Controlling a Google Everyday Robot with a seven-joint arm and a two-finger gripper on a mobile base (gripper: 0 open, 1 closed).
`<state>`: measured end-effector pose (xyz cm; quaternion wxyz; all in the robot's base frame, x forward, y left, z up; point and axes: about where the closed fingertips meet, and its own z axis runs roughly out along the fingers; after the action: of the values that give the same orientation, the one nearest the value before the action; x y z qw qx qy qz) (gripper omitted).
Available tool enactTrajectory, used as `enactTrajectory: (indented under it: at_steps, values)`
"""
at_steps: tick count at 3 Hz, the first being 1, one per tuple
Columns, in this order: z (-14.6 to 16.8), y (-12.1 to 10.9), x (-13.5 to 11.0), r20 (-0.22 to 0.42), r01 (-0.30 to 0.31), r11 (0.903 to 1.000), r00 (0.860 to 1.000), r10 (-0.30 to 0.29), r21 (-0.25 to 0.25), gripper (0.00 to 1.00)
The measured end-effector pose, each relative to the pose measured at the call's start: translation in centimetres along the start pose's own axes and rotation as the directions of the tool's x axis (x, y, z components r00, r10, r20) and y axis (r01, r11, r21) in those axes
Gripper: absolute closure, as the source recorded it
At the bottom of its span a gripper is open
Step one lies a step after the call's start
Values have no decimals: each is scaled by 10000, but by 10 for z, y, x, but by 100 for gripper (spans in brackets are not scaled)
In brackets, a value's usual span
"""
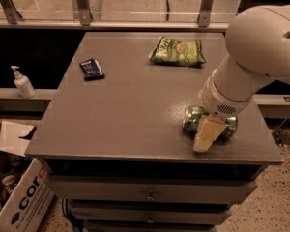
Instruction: Move green can near rxbar blueberry
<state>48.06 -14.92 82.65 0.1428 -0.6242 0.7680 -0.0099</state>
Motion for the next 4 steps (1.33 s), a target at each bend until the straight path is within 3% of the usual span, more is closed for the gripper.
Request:
enactTrajectory:
  at_steps: [1, 3, 4]
  values:
    - [9, 1, 7, -134, -186, 9995, 9997, 183, -242, 42]
    - [5, 0, 6, -137, -190, 9995, 9997, 186, -247, 87]
    - [-11, -16, -21, 38, -142, 9991, 9999, 144, -387, 100]
